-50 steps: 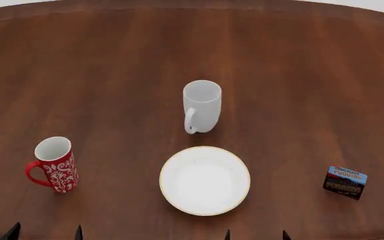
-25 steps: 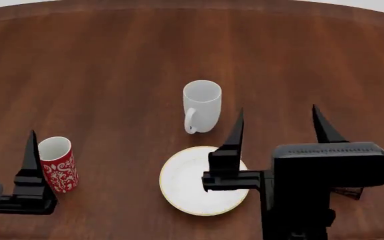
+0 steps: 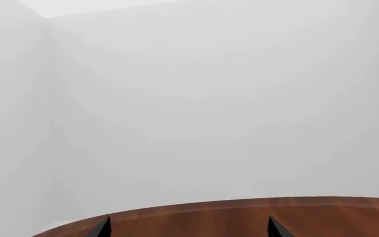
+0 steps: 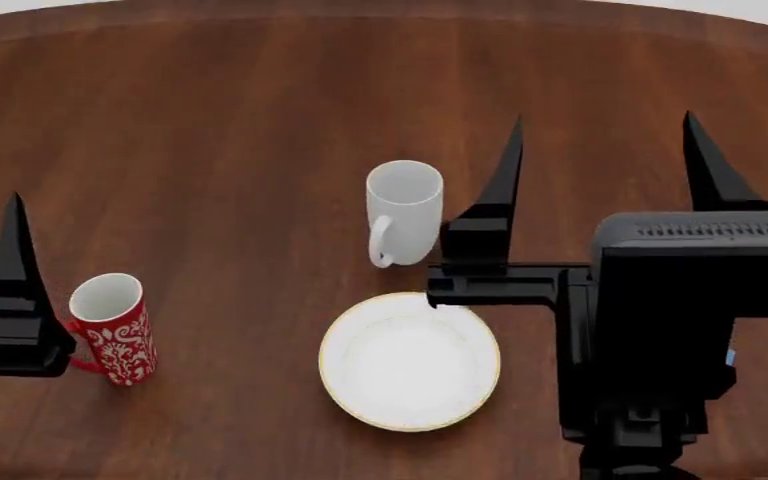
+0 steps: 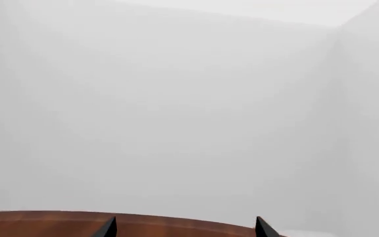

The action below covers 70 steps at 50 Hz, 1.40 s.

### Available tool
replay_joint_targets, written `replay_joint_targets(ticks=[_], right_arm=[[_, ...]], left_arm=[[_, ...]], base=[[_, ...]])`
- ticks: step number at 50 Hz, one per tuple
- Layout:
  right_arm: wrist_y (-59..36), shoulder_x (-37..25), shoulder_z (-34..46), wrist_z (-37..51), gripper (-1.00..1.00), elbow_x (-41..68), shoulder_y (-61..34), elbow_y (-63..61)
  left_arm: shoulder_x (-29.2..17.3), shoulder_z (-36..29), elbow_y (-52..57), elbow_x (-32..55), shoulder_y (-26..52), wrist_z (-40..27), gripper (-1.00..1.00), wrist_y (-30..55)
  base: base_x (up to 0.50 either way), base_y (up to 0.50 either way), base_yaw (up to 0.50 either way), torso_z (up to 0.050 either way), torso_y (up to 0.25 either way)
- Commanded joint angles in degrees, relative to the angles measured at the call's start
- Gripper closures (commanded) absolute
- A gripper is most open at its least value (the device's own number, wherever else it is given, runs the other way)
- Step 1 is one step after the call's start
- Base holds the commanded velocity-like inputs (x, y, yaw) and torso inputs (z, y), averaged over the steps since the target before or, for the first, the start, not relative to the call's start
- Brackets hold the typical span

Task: Put the white mug on the plate.

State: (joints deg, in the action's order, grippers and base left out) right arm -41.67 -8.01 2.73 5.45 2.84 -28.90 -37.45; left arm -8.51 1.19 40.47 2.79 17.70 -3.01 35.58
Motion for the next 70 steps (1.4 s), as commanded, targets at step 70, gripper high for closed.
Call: replay_joint_targets(ticks=[70], right_arm=[[-2.4, -1.1, 1.3, 3.8, -1.00, 4.7, -1.5, -1.2]], left_arm=[[-3.2, 0.9, 0.7, 3.8, -2.1, -2.8, -1.00, -1.8]], base=[[0.16, 0.00, 0.00, 0.000, 0.000]])
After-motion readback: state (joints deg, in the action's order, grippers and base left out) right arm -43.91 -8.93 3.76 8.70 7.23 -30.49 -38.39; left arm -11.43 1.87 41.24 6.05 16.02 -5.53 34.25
